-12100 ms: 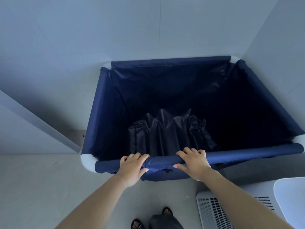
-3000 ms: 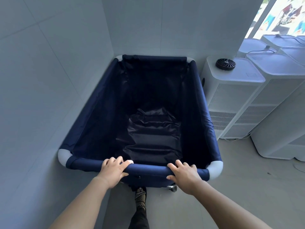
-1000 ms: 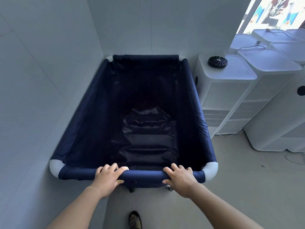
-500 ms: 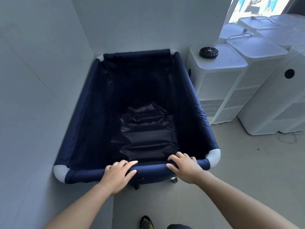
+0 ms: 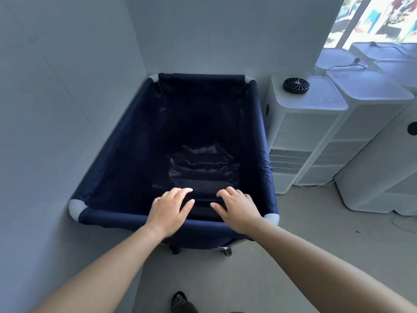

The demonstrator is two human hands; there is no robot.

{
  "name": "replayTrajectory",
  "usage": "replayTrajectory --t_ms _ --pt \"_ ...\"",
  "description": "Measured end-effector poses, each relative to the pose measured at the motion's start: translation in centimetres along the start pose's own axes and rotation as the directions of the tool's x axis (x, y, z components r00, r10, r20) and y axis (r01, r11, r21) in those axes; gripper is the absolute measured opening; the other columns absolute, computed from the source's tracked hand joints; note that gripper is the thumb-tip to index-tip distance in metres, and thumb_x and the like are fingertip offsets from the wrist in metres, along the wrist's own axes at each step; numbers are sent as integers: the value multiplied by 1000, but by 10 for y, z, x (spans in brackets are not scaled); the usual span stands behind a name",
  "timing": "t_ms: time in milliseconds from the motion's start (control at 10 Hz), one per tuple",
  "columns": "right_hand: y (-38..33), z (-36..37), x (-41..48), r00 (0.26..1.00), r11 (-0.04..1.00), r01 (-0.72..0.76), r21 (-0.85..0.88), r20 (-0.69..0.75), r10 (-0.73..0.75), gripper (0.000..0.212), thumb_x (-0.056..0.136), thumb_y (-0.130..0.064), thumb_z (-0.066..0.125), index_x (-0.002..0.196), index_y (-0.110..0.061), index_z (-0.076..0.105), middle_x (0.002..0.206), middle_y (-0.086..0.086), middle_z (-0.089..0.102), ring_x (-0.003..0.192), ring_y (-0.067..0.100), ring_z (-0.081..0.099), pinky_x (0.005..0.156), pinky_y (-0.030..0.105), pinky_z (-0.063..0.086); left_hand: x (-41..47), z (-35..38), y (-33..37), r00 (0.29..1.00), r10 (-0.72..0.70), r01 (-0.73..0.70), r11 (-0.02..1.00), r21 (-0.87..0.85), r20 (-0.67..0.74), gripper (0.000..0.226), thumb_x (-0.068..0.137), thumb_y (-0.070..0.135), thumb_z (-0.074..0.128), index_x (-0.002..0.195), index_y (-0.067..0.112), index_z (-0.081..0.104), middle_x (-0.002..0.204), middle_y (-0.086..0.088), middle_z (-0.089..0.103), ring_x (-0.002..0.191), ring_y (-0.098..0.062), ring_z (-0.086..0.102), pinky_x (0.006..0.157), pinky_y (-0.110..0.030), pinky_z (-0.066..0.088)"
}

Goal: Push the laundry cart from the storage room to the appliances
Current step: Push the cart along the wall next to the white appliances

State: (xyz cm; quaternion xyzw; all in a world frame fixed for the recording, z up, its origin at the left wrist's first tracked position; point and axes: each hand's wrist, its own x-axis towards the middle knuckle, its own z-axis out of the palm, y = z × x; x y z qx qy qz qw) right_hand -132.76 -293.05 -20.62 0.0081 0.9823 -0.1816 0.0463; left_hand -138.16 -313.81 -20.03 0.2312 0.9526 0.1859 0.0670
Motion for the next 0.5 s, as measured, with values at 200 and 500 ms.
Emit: replayTrajectory --t_ms 200,500 --pt "23 -34 -10 987 993 114 20 -119 -111 45 96 -53 37 123 -20 52 120 -4 55 110 20 52 91 35 37 -8 -7 55 988 -38 35 999 -19 -147 38 96 39 43 130 23 50 131 5 56 116 -18 54 99 -39 43" --pt "33 -71 -19 960 974 219 53 -193 -205 44 95 -52 40 122 -19 53 121 -4 54 112 20 50 91 35 36 -14 -35 95 959 4 13 998 59 -284 60 89 52 23 125 16 55 123 -2 60 108 -20 59 91 -40 49"
